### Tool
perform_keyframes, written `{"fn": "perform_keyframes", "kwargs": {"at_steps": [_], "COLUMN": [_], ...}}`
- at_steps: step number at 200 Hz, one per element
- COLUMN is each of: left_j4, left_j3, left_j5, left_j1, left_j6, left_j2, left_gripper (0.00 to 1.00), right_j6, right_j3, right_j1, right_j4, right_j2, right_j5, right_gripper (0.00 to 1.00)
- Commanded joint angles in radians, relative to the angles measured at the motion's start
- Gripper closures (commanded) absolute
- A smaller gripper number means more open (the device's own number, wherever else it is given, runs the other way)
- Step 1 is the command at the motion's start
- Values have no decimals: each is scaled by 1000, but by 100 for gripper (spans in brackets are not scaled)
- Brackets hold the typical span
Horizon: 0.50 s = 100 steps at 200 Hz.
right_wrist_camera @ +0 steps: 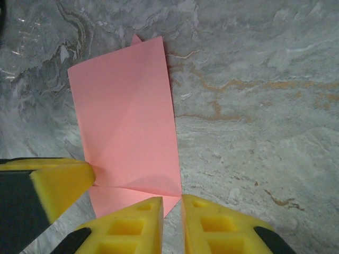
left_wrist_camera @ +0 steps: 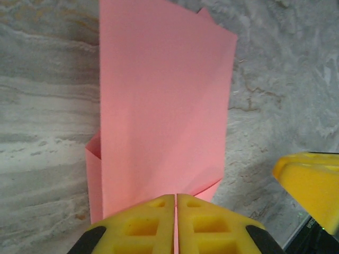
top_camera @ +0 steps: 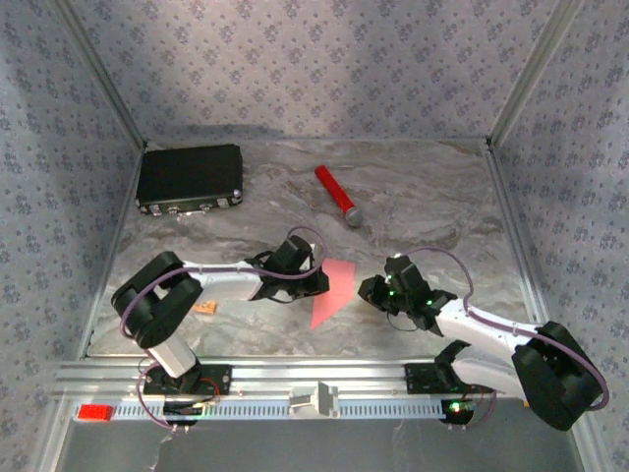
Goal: Fold a paper plane with a square sheet of paper (pick it up from the middle)
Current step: Perform the fifth fold on the wing at the bottom-center of the table.
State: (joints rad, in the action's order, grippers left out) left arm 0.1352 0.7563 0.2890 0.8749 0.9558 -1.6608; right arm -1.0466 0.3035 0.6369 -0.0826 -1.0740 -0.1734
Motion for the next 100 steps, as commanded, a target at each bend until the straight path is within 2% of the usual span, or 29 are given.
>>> {"fn": "perform_keyframes", "kwargs": {"at_steps": [1, 100], "left_j4": [40, 278], "left_j3": [-2, -168], "left_j5": [18, 95], "left_j1": [-10, -49], "left_j6": [18, 92], "left_j2": [-27, -87], "left_gripper": [91, 94], "right_j6": [36, 108], "right_j3": [2, 110], "right_j1": [-10, -31], "right_j4": [10, -8], "right_j2": [-2, -186], "right_j5": [-31, -135], "right_gripper": [81, 70]}}
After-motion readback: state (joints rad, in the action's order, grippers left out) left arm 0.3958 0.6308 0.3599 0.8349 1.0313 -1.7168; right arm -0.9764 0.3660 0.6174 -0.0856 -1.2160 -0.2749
